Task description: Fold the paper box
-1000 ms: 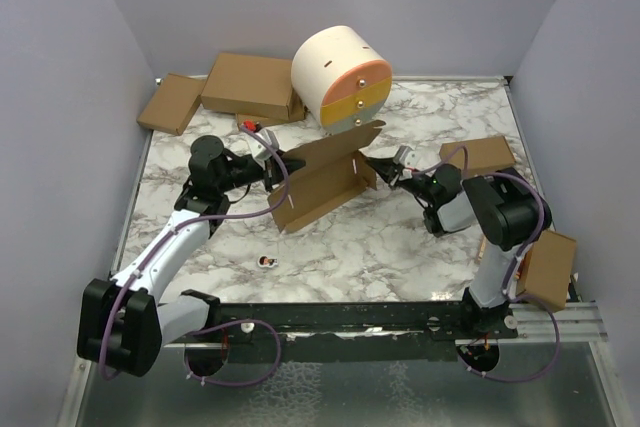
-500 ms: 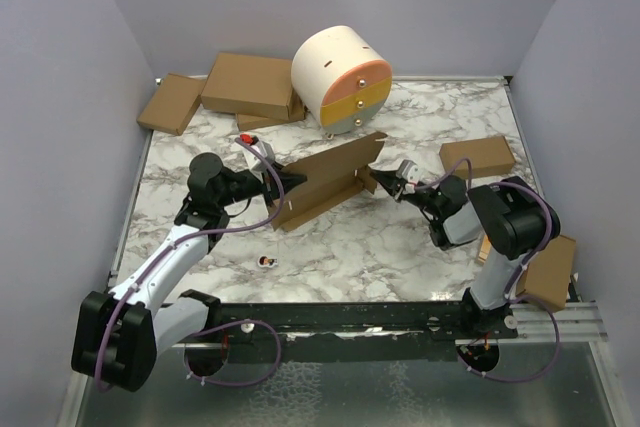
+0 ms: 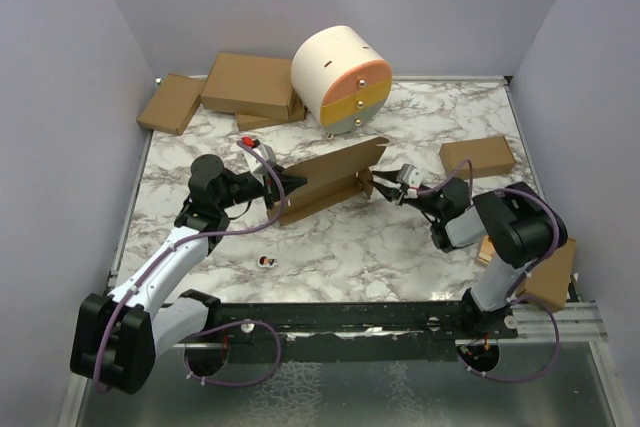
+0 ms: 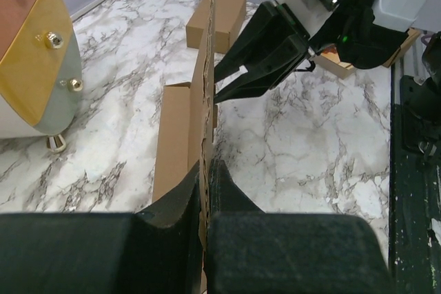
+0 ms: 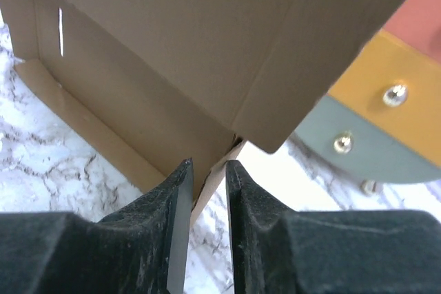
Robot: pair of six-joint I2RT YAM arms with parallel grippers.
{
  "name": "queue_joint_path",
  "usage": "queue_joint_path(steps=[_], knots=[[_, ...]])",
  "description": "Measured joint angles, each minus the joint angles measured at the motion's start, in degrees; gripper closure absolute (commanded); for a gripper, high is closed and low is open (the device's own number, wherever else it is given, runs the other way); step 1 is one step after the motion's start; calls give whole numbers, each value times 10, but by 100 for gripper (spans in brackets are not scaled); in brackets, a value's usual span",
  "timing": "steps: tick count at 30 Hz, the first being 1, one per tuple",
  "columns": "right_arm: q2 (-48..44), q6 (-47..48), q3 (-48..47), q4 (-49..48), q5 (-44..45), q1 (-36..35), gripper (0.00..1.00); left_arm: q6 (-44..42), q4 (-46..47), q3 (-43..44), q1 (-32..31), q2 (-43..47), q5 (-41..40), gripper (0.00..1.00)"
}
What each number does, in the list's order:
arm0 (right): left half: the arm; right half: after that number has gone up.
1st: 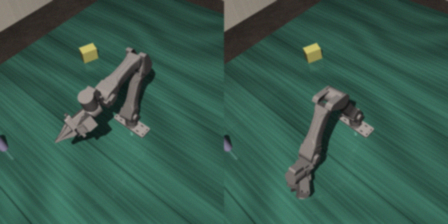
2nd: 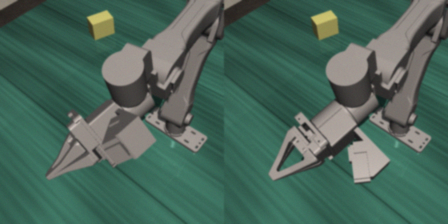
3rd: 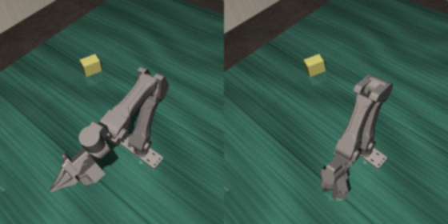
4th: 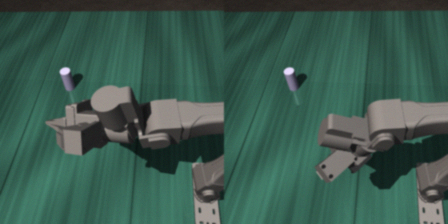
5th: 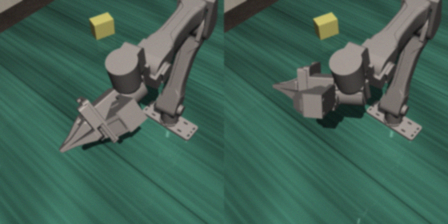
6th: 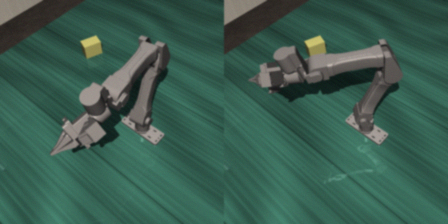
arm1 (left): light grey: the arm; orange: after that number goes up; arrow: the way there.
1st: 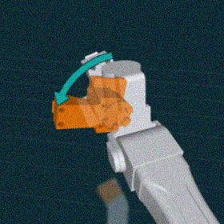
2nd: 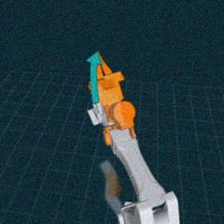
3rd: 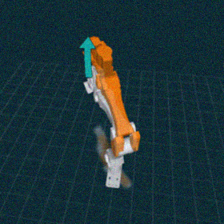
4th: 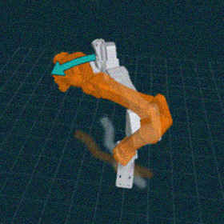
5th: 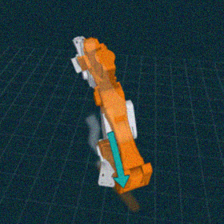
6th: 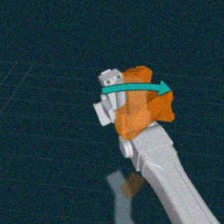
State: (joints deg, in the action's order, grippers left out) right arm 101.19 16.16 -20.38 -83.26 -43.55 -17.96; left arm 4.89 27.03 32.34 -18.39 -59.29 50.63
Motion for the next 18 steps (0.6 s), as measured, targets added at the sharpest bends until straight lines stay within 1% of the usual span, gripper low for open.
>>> queue_joint_path(steps=[5,9,12,14,16,18], knots=[[-45,4,-15,7,-32,2,72,-8,-6,0,-1,2,-4,100],[-84,19,-39,54,-85,22,67,-14,-10,0,-1,3,-8,100],[-111,33,-59,112,-139,56,62,-18,-12,0,-1,4,-10,100],[-124,39,-69,147,-181,84,56,-20,-14,0,-1,5,-10,100],[-133,39,-79,184,-221,115,56,-21,-15,0,-1,5,-10,100],[-140,38,-95,229,-240,139,53,-22,-16,0,-1,5,-10,100]])
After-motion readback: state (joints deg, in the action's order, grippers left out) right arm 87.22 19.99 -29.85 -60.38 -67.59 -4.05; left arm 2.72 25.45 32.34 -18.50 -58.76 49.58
